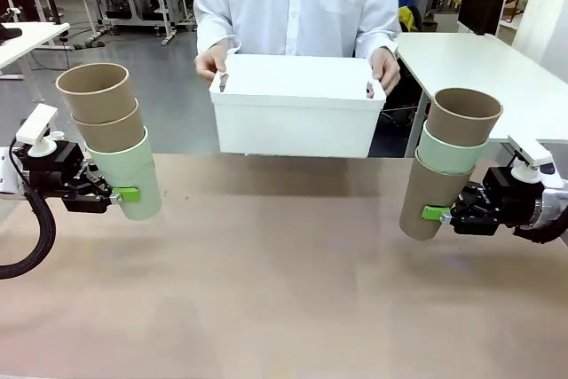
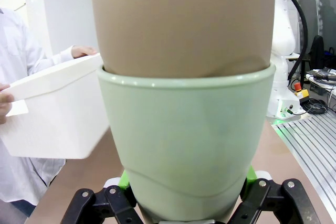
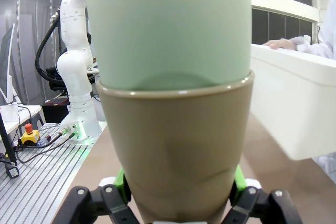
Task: Stack the cups and store them in the basket.
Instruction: Place the stack of Reusable plastic cups into the Pantry Basket.
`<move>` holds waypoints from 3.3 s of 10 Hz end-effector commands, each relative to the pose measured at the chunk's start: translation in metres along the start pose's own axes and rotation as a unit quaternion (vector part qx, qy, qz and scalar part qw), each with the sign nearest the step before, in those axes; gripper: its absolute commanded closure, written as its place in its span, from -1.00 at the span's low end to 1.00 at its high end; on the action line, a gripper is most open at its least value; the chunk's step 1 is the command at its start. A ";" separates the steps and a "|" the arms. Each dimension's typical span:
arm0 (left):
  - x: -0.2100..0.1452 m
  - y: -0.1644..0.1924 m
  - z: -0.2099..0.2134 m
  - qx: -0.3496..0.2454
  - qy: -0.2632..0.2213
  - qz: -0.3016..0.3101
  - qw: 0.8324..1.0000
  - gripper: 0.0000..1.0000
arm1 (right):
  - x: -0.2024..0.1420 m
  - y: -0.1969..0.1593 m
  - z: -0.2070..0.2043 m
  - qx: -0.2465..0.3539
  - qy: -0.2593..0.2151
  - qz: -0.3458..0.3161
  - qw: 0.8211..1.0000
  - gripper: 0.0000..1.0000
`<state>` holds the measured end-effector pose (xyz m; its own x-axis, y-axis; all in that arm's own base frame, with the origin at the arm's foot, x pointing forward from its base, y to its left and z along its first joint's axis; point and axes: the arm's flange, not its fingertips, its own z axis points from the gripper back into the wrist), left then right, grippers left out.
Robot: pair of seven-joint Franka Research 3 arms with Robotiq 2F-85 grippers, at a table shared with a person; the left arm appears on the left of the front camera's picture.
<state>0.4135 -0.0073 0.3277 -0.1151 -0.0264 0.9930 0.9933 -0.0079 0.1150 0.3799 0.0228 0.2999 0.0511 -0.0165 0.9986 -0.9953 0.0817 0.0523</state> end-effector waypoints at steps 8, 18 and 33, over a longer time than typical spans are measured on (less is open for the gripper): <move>0.005 0.001 0.000 -0.001 -0.005 -0.006 1.000 -0.69 | 0.004 0.000 0.000 -0.001 -0.001 0.006 1.000 -0.71; 0.005 0.001 0.000 -0.001 -0.005 -0.006 1.000 -0.69 | 0.004 0.000 0.000 -0.001 -0.001 0.006 1.000 -0.71; 0.005 0.001 0.000 -0.001 -0.005 -0.006 1.000 -0.69 | 0.004 0.000 0.000 -0.001 -0.001 0.006 1.000 -0.71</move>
<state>0.4135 -0.0073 0.3277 -0.1151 -0.0264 0.9930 0.9933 -0.0079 0.1149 0.3799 0.0228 0.2999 0.0511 -0.0165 0.9986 -0.9953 0.0817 0.0523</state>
